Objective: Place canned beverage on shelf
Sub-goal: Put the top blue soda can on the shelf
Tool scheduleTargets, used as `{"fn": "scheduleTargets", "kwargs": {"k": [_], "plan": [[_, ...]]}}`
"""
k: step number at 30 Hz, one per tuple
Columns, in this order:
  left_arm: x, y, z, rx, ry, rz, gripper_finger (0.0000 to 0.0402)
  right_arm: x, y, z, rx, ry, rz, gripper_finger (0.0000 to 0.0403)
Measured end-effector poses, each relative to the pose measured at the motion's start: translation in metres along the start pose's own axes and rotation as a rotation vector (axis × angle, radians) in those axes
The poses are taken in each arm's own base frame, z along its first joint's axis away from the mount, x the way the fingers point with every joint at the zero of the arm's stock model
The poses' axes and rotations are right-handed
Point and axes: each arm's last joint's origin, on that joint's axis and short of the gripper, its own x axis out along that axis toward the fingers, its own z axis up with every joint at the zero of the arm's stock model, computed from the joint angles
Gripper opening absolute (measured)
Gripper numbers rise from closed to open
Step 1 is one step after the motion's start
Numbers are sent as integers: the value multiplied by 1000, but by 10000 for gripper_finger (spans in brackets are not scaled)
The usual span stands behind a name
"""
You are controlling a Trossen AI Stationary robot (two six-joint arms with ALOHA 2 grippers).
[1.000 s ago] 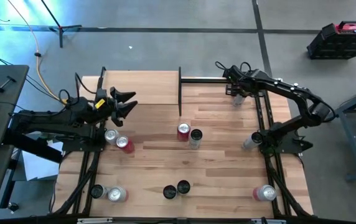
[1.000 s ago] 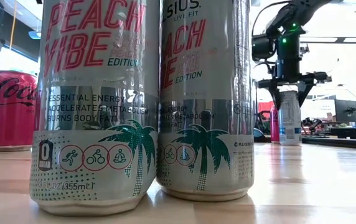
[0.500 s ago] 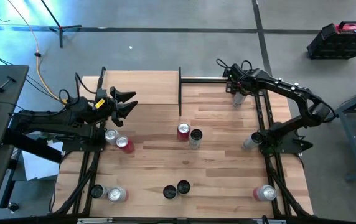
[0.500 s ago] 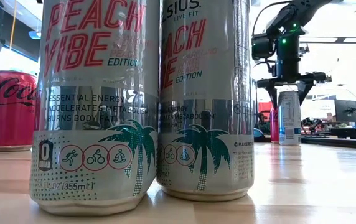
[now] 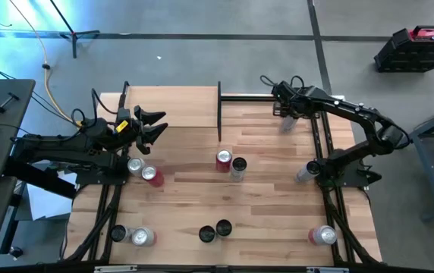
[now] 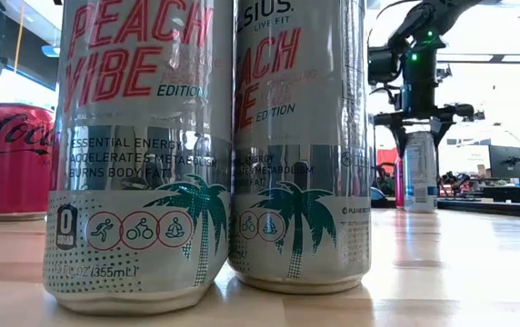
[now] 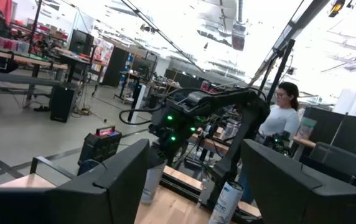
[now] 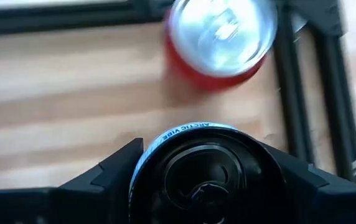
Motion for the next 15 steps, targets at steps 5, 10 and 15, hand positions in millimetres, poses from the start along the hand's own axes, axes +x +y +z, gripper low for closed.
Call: {"fn": "scheduleTargets", "kwargs": {"k": [5, 10, 15], "plan": [[0, 1, 1, 1, -13, 47, 244, -15, 12, -21, 25, -7, 61, 254], [0, 2, 1, 67, -24, 82, 244, -34, 27, -37, 48, -1, 116, 254], [0, 1, 4, 126, -52, 77, 244, -67, 48, -37, 44, -24, 172, 254]]}}
